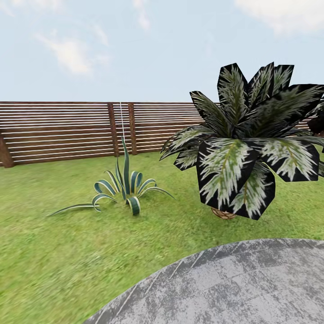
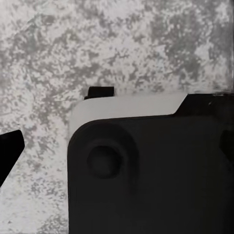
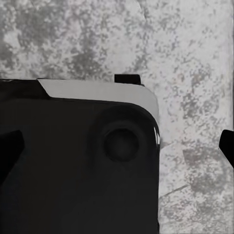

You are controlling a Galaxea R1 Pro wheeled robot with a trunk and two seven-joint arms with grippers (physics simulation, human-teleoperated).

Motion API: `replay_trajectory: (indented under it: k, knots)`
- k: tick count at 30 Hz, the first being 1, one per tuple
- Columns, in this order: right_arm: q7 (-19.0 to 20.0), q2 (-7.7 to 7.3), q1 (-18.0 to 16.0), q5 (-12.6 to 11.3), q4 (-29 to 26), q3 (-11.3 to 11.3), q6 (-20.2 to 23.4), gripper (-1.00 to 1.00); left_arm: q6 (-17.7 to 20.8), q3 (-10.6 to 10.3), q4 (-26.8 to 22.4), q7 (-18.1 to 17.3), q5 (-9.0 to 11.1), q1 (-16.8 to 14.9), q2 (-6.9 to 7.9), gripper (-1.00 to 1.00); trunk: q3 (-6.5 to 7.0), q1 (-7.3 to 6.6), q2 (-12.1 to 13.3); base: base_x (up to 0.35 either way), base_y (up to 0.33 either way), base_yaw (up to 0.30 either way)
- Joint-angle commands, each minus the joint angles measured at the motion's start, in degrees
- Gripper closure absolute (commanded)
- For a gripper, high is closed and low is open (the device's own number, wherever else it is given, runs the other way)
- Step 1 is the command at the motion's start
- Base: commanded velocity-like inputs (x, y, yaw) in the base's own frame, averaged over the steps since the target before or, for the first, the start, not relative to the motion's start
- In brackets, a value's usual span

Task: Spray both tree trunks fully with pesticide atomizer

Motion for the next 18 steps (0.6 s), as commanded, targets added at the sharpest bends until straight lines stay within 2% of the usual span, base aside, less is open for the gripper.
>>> replay_trajectory:
  k: [1, 2, 3, 6, 8, 10, 15, 18]
  knots:
    - [0.0, -0.03, 0.0, 0.0, -0.3, 0.0, -0.3, -1.00, -0.3, 0.0, -0.3, 0.0, 0.0, -0.3, -0.04, -1.00, 0.00, 0.00, 0.0, 0.000, 0.000, 0.000]
    - [0.0, -0.05, 0.0, 0.0, -0.7, -0.1, -0.7, -1.00, -0.7, 0.0, -0.7, 0.0, 0.0, -0.7, 0.03, -1.00, 0.00, 0.00, 0.0, 0.000, 0.000, 0.000]
    - [0.0, -0.06, -0.1, 0.0, -20.0, -0.1, -17.9, -1.00, -11.7, 0.0, -11.6, 0.0, 0.1, -6.0, 0.10, -1.00, 0.00, 0.00, 0.0, 0.000, 0.000, 0.000]
    - [0.1, -0.32, -0.1, 0.1, -20.4, -0.1, -17.9, -1.00, -12.4, 0.2, -11.3, 0.0, 0.1, -6.5, 0.27, -1.00, 0.00, 0.00, 0.0, 0.000, 0.000, 0.000]
    - [0.1, -1.88, -0.1, 0.1, -20.5, -0.1, -17.9, -1.00, -13.5, 0.1, -11.1, -0.1, 0.0, -6.6, 0.44, -1.00, 0.00, 0.00, 0.0, 0.000, 0.000, 0.000]
    - [0.1, -2.75, -0.1, 0.1, -20.6, -0.1, -17.9, -1.00, -13.8, 0.1, -11.1, -0.1, 0.0, -6.6, 0.61, -1.00, 0.00, 0.00, 0.0, 0.000, 0.000, 0.000]
    - [0.2, -3.47, -0.1, 0.1, -20.7, 0.0, -17.9, -1.00, -14.1, 0.1, -11.0, -0.1, -0.1, -6.6, 1.13, -1.00, 0.00, 0.00, 0.0, 0.000, 0.000, -0.007]
    - [0.2, -3.56, -0.1, 0.0, -20.6, 0.0, -17.9, -1.00, -14.1, 0.1, -11.0, -0.1, 0.0, -6.6, 1.17, -1.00, 0.00, 0.00, 0.0, 0.000, 0.000, -0.159]
